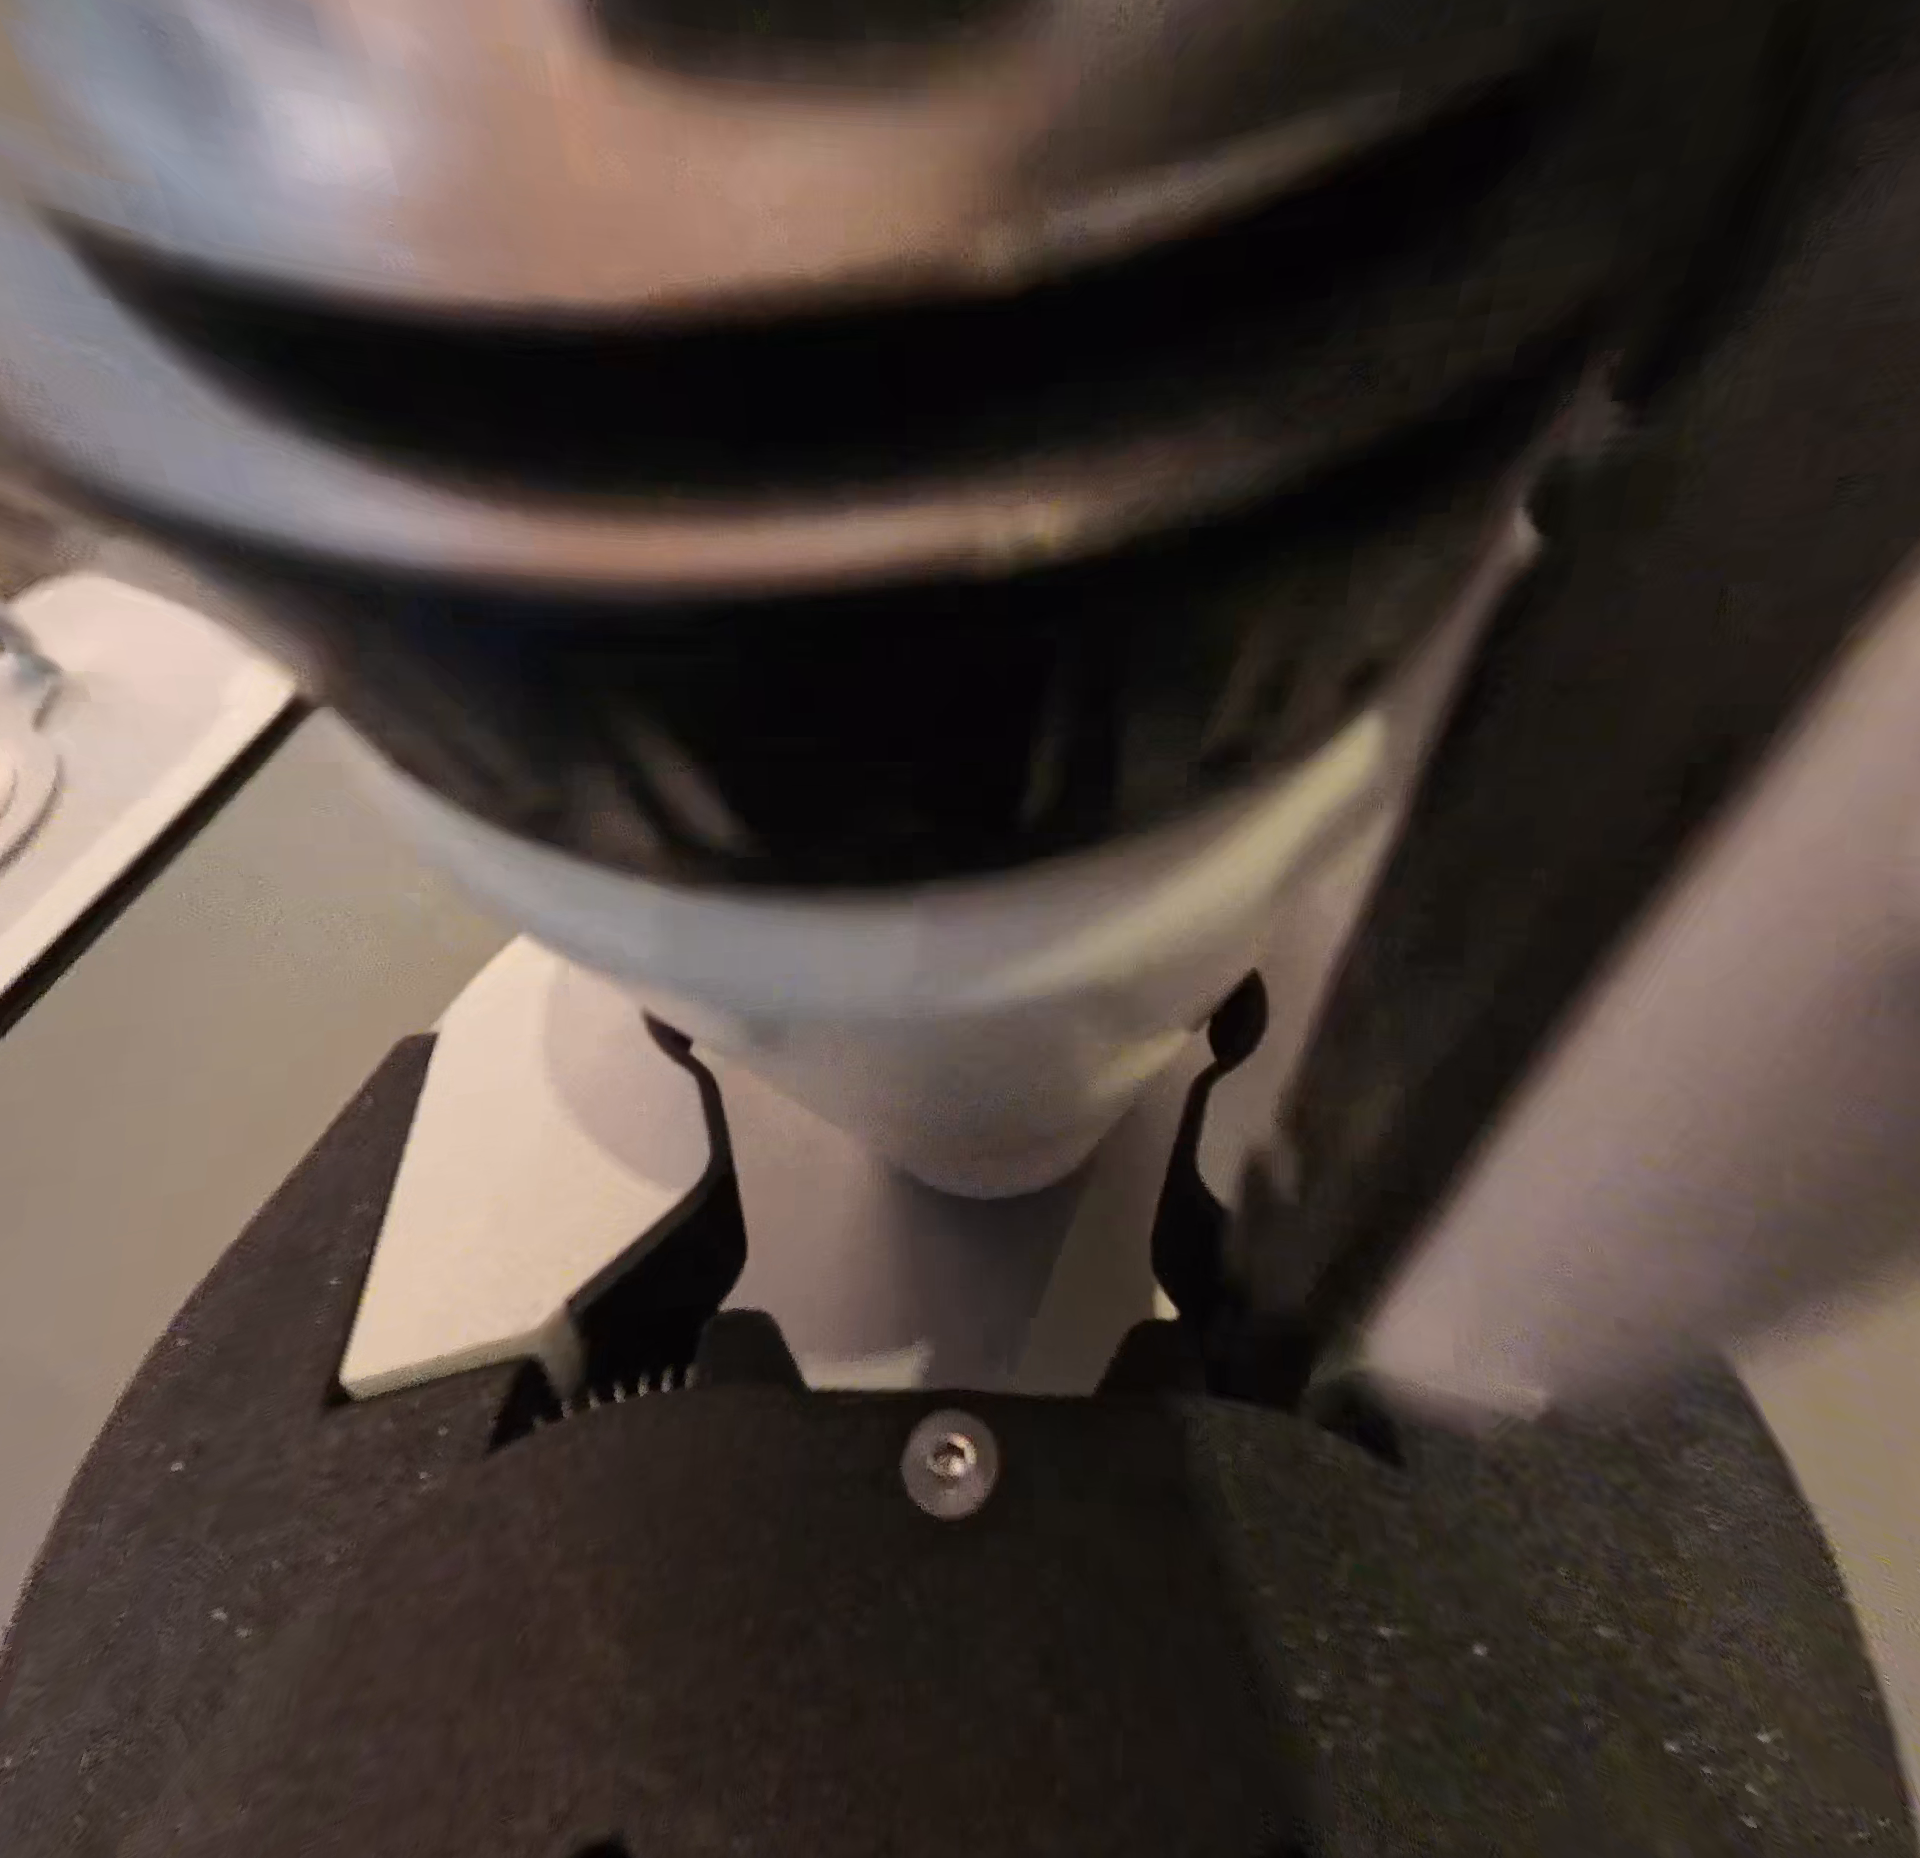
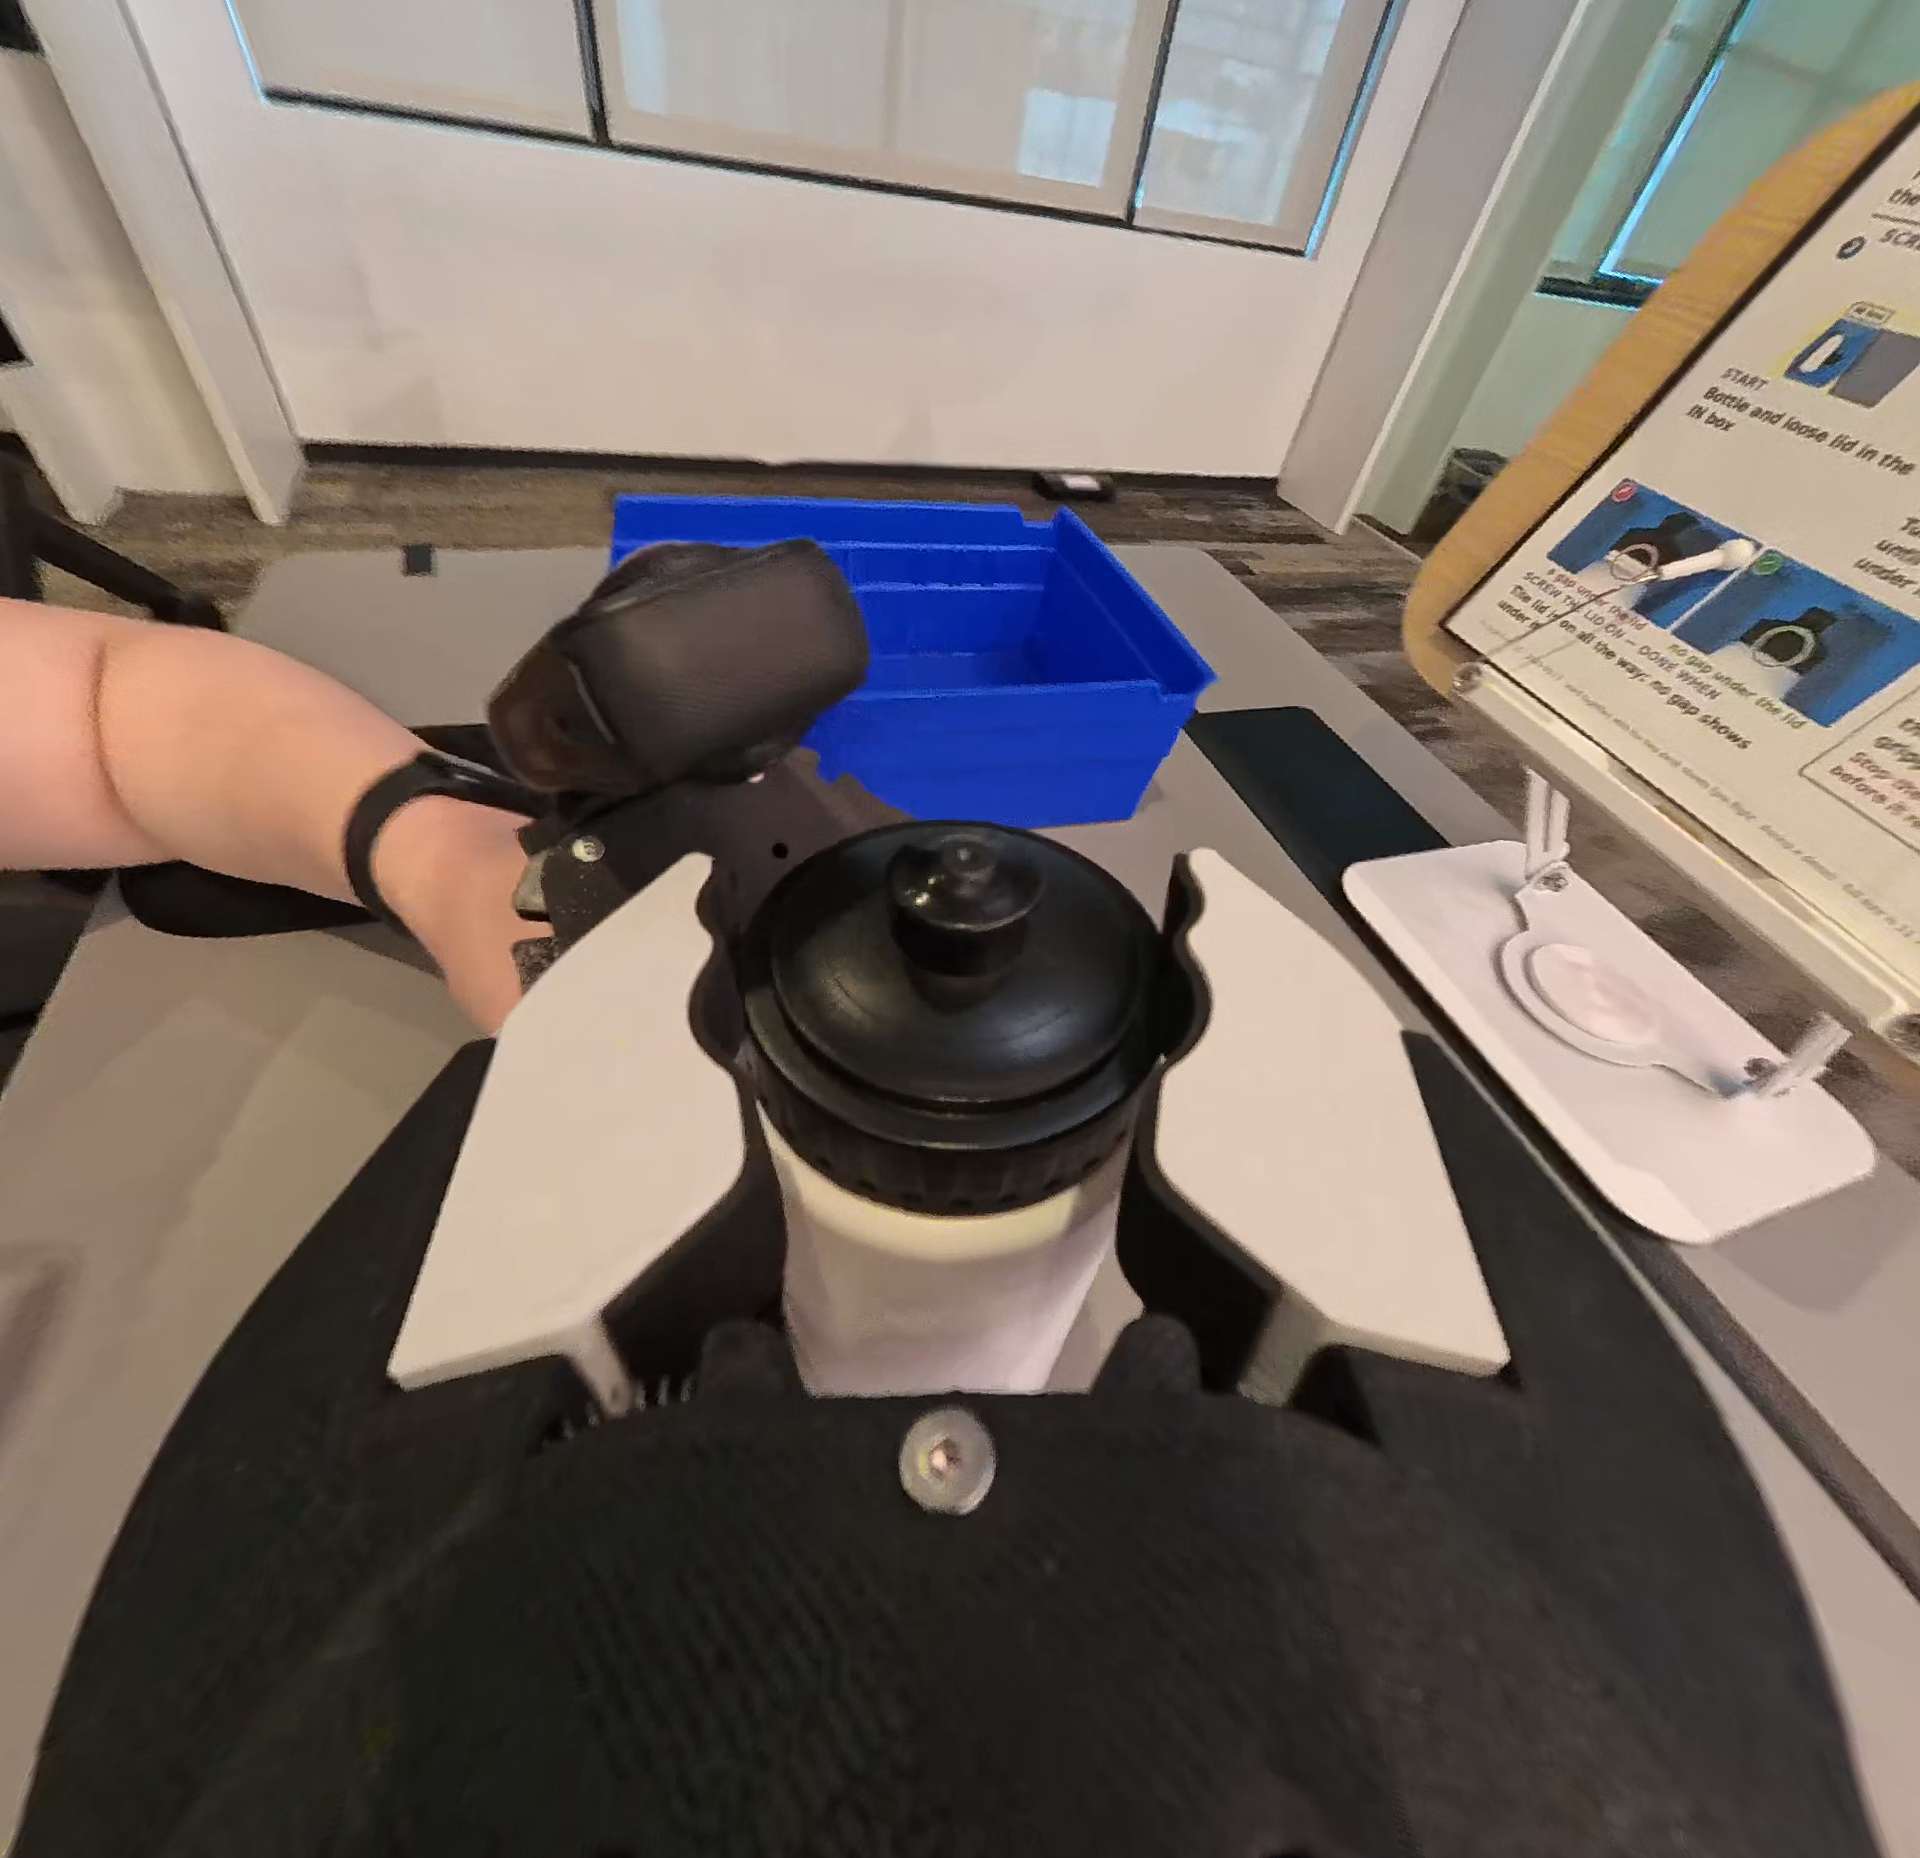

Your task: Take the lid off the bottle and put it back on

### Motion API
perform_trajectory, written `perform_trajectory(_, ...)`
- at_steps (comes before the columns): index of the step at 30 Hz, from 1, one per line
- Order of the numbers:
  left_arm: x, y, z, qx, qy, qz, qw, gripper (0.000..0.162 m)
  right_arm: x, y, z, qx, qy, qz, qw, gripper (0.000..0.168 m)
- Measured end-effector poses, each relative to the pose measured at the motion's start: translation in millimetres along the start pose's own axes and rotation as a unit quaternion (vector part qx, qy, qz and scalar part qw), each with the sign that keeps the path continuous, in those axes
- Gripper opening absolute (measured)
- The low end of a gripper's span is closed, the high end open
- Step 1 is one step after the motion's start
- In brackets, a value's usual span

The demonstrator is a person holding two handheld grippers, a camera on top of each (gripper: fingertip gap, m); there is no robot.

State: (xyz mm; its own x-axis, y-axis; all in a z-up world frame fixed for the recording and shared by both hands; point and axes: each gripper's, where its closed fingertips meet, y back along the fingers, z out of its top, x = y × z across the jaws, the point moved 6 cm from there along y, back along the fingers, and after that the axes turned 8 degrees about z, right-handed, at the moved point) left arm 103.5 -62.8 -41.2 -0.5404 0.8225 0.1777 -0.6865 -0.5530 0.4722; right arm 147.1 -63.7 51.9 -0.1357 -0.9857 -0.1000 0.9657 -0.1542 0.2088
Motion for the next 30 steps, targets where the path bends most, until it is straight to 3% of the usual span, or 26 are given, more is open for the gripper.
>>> perform_trajectory(1, 0, 0, 1, -0.027, 0.004, -0.007, 1.0, 0.102, -1, 0, -1, -0.012, -0.008, 0.021, 1.0, 0.08)
perform_trajectory(4, -2, 2, 10, -0.096, 0.029, -0.03, 0.994, 0.119, 1, 1, -3, -0.057, -0.022, 0.09, 0.994, 0.08)
perform_trajectory(12, -12, 5, 13, -0.097, 0.001, -0.055, 0.994, 0.106, 3, 12, -3, -0.06, -0.017, 0.166, 0.984, 0.081)
perform_trajectory(21, -9, 4, 11, -0.084, 0.026, -0.063, 0.994, 0.103, 0, 8, -8, -0.017, -0.014, 0.131, 0.991, 0.079)
perform_trajectory(30, -4, 4, 11, -0.062, 0.051, -0.023, 0.997, 0.102, -3, 3, -6, 0.001, -0.017, 0.063, 0.998, 0.079)
